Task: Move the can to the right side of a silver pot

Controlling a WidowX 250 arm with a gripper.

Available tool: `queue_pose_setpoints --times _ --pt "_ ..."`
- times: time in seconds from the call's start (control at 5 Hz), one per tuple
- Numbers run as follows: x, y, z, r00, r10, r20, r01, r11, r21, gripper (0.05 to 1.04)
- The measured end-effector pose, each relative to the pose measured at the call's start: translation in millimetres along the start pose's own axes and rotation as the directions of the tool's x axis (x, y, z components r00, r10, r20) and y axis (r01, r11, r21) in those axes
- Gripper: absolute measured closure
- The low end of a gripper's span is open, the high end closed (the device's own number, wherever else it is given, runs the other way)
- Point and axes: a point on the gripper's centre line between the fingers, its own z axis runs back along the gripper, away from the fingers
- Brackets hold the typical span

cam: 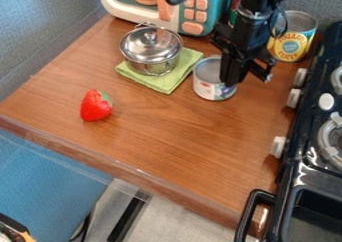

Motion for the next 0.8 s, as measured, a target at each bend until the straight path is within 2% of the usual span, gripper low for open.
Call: queue_pose_setpoints --times 0.2,0.4,0.6,0.8 --pt "2 -4 0 0.999 -0.034 0.008 0.034 0.999 0.004 1.021" --pt "-1 -2 0 1.000 -0.013 -0.012 0.013 1.000 0.014 0.994" --pt "1 1 6 0.998 0.059 -0.016 -0.059 0.998 0.031 0.842" --pt "1 8 23 0.987 0.160 -0.004 -0.159 0.986 0.051 0.578"
